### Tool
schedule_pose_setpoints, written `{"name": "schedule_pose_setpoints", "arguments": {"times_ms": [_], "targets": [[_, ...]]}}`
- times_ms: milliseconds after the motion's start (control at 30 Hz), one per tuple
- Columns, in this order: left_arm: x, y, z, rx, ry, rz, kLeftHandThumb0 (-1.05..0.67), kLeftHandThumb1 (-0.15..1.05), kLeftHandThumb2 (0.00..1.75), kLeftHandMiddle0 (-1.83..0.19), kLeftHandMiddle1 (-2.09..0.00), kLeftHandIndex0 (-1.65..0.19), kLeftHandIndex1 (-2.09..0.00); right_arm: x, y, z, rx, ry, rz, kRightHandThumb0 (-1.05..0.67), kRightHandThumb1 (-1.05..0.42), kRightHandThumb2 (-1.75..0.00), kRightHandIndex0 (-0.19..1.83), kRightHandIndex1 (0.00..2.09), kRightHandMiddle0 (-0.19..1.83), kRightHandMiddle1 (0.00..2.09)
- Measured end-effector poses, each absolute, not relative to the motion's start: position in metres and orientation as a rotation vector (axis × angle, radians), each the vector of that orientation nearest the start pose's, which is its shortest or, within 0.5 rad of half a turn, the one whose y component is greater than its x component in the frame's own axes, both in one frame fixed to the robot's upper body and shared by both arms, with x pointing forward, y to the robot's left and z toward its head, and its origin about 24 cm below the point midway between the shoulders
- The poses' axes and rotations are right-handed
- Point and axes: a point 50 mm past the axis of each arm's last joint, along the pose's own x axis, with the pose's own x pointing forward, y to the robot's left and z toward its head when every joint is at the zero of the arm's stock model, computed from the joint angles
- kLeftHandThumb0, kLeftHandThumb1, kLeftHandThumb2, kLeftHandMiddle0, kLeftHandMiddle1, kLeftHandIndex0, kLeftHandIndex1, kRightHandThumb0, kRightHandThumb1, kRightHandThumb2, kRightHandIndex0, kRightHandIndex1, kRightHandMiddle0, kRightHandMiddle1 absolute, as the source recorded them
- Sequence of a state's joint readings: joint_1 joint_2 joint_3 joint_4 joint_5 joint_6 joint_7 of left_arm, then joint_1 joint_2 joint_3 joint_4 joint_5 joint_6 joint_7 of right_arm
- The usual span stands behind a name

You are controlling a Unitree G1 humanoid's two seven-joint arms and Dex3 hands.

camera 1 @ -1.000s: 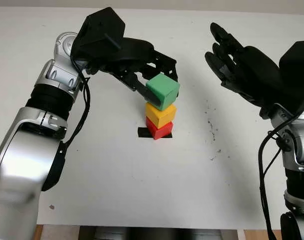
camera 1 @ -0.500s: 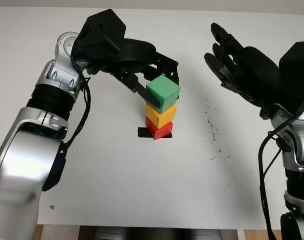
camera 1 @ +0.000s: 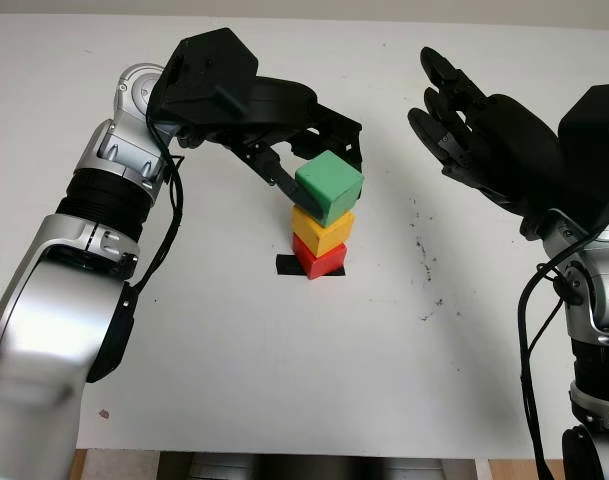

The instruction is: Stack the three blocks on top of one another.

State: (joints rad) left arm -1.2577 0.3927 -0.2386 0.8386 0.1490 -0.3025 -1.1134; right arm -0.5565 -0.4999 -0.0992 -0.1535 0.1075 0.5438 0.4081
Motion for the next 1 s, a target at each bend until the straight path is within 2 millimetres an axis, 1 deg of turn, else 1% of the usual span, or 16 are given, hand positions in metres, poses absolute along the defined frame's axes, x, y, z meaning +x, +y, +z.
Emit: {"name": "schedule_pose_setpoints", "arguments": {"times_ms": [400,433,500,533,600,667,767,800,867,933,1000], "targets": [[0.3805,0.0945,0.2611,1.04,-0.244,-1.197,-0.57,1.02,0.05,-0.11,-0.03,-0.33,-1.64,0.3196,-0.1994,0.2106,-0.423,-0.13,0.285,-0.71,-1.05,-0.43,-0.19,0.01,-0.14,0.06],[0.3805,0.0943,0.2613,1.045,-0.244,-1.197,-0.59,1.01,0.05,-0.09,-0.02,-0.29,-1.61,0.3196,-0.1993,0.211,-0.426,-0.134,0.285,-0.72,-1.05,-0.43,-0.19,0.01,-0.14,0.06],[0.3804,0.0939,0.2615,1.057,-0.239,-1.199,-0.61,1.0,0.05,-0.06,-0.02,-0.26,-1.55,0.3196,-0.1995,0.2111,-0.43,-0.135,0.281,-0.72,-1.05,-0.43,-0.19,0.01,-0.14,0.06],[0.3804,0.0941,0.2613,1.061,-0.235,-1.202,-0.66,0.98,0.05,0.01,-0.02,-0.23,-1.39,0.3196,-0.1996,0.2111,-0.431,-0.135,0.28,-0.72,-1.05,-0.43,-0.19,0.01,-0.14,0.06],[0.3803,0.0951,0.259,1.082,-0.208,-1.215,-0.7,0.97,0.05,0.07,-0.03,-0.2,-1.24,0.3196,-0.1997,0.2111,-0.432,-0.135,0.279,-0.72,-1.05,-0.43,-0.19,0.01,-0.14,0.06],[0.3801,0.0959,0.2575,1.093,-0.195,-1.228,-0.73,0.97,0.05,0.15,-0.03,-0.13,-1.03,0.3196,-0.1997,0.211,-0.432,-0.135,0.279,-0.72,-1.05,-0.43,-0.19,0.02,-0.14,0.06],[0.3799,0.0969,0.2567,1.093,-0.179,-1.241,-0.74,0.94,0.05,0.19,-0.01,-0.09,-0.7,0.3195,-0.1996,0.211,-0.432,-0.135,0.279,-0.72,-1.05,-0.42,-0.19,0.02,-0.13,0.06],[0.3799,0.0974,0.2562,1.09,-0.166,-1.246,-0.75,0.94,0.05,0.19,0.0,-0.1,-0.55,0.3196,-0.1996,0.211,-0.432,-0.135,0.279,-0.72,-1.05,-0.42,-0.18,0.02,-0.13,0.06],[0.3798,0.0984,0.2553,1.089,-0.147,-1.258,-0.76,0.93,0.05,0.19,0.0,-0.1,-0.33,0.3196,-0.1997,0.211,-0.431,-0.136,0.278,-0.73,-1.05,-0.42,-0.18,0.03,-0.12,0.06],[0.3796,0.0995,0.255,1.09,-0.136,-1.265,-0.77,0.93,0.05,0.19,0.0,-0.09,-0.23,0.3196,-0.1997,0.211,-0.431,-0.136,0.277,-0.73,-1.05,-0.42,-0.18,0.03,-0.12,0.06],[0.3795,0.1005,0.2547,1.085,-0.121,-1.273,-0.76,0.91,0.05,0.19,0.0,-0.04,-0.16,0.3196,-0.1997,0.2111,-0.433,-0.137,0.277,-0.72,-1.05,-0.43,-0.18,0.03,-0.13,0.06]]}}
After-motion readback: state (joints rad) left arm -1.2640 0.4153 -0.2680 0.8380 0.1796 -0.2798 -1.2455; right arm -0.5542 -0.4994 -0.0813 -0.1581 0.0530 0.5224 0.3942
